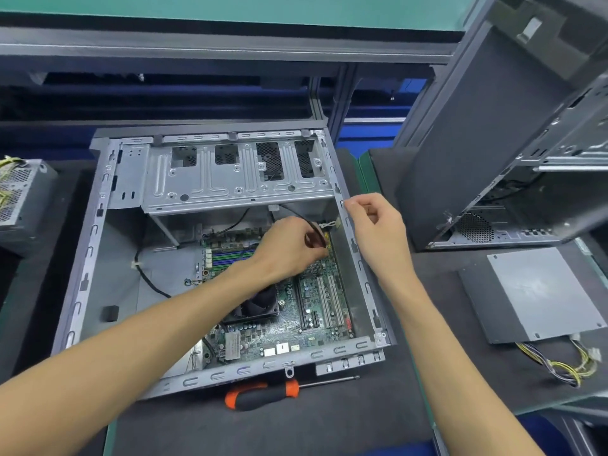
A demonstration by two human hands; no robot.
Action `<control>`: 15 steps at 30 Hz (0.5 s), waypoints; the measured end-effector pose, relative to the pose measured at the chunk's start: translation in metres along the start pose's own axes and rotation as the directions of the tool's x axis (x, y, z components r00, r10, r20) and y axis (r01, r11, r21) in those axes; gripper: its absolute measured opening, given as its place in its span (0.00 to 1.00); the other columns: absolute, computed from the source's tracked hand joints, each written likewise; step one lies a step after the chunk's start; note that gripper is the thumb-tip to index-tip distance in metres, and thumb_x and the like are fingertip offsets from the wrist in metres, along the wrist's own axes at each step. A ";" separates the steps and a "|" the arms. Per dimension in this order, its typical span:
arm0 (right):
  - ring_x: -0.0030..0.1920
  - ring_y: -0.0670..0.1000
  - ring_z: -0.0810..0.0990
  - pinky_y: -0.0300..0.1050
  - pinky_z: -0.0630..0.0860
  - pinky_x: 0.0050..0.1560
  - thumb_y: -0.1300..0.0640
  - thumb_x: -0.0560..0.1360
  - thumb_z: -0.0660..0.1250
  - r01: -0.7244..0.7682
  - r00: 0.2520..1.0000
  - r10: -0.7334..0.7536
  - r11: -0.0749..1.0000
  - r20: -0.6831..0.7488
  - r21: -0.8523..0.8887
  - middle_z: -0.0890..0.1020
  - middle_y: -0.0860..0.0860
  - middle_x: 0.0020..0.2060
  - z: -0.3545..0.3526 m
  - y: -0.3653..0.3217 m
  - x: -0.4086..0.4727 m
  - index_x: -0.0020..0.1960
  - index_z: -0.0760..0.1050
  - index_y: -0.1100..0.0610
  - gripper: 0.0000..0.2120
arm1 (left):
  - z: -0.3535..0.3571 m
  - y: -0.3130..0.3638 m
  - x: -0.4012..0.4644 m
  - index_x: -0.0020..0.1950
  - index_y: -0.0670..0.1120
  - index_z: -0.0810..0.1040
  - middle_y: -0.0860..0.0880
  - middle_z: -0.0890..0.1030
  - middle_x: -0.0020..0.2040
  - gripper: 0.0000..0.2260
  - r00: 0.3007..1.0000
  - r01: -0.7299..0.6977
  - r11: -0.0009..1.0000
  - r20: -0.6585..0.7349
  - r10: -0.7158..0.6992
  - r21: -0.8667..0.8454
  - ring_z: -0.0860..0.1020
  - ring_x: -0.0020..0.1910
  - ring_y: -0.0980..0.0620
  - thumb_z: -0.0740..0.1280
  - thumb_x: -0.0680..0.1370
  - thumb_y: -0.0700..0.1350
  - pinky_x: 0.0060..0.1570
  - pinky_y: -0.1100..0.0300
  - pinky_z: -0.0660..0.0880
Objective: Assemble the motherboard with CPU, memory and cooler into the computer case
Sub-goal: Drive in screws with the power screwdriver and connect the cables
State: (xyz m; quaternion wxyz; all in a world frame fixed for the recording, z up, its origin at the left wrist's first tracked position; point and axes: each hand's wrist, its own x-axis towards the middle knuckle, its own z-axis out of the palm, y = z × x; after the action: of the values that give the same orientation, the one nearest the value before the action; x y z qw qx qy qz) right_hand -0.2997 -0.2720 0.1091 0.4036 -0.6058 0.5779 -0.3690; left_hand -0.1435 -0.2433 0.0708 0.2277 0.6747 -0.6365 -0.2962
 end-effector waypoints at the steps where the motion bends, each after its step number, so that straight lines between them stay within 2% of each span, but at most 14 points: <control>1: 0.40 0.44 0.76 0.38 0.72 0.43 0.53 0.80 0.66 -0.005 1.000 0.005 1.000 0.008 0.002 0.81 0.49 0.45 0.001 0.000 0.000 0.49 0.79 0.50 0.04 | 0.002 0.000 0.005 0.45 0.51 0.86 0.55 0.85 0.43 0.07 1.000 -0.023 0.998 -0.006 0.023 0.054 0.82 0.44 0.56 0.77 0.71 0.52 0.51 0.56 0.79; 3: 0.38 0.44 0.75 0.39 0.71 0.40 0.53 0.80 0.66 -0.016 1.000 0.016 1.000 0.023 0.020 0.78 0.47 0.41 0.003 0.000 -0.001 0.49 0.78 0.50 0.03 | 0.004 -0.001 0.016 0.47 0.51 0.87 0.53 0.86 0.46 0.09 0.999 -0.035 0.990 0.004 0.035 0.140 0.83 0.46 0.53 0.77 0.71 0.53 0.54 0.53 0.79; 5: 0.36 0.44 0.74 0.39 0.70 0.39 0.53 0.80 0.66 -0.020 1.000 0.019 0.999 0.022 0.036 0.77 0.46 0.40 0.004 0.001 0.000 0.48 0.77 0.49 0.03 | 0.007 -0.003 0.026 0.48 0.52 0.86 0.53 0.86 0.48 0.10 1.000 0.009 0.988 0.015 -0.011 0.154 0.83 0.48 0.51 0.76 0.71 0.55 0.54 0.52 0.79; 9: 0.34 0.43 0.73 0.36 0.70 0.37 0.54 0.80 0.66 -0.019 1.000 0.018 0.999 0.026 0.048 0.77 0.45 0.39 0.005 0.001 0.002 0.48 0.77 0.50 0.02 | 0.014 -0.013 0.039 0.46 0.55 0.85 0.55 0.84 0.51 0.08 0.990 0.133 0.988 0.032 -0.135 0.082 0.81 0.49 0.52 0.77 0.70 0.55 0.53 0.57 0.77; 12: 0.33 0.40 0.72 0.31 0.68 0.34 0.55 0.80 0.66 -0.012 1.000 0.012 0.999 0.014 0.040 0.77 0.46 0.39 0.006 0.002 0.002 0.48 0.77 0.51 0.02 | 0.019 -0.021 0.045 0.43 0.55 0.82 0.51 0.84 0.49 0.09 0.965 0.249 0.969 0.083 -0.247 -0.005 0.82 0.47 0.50 0.78 0.69 0.54 0.51 0.56 0.78; 15: 0.35 0.41 0.72 0.30 0.68 0.35 0.54 0.80 0.65 -0.018 1.000 0.018 0.999 0.013 0.043 0.77 0.48 0.41 0.006 0.002 0.002 0.48 0.76 0.51 0.02 | 0.022 -0.020 0.053 0.55 0.49 0.82 0.48 0.84 0.50 0.17 0.965 0.244 0.970 0.101 -0.241 -0.018 0.82 0.51 0.47 0.76 0.71 0.56 0.53 0.52 0.79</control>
State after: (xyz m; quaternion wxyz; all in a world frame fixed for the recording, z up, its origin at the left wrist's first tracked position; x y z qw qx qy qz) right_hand -0.2949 -0.2738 0.1047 0.4235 -0.5940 0.5727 -0.3739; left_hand -0.1429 -0.2927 0.0353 0.1684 0.7286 -0.5550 -0.3644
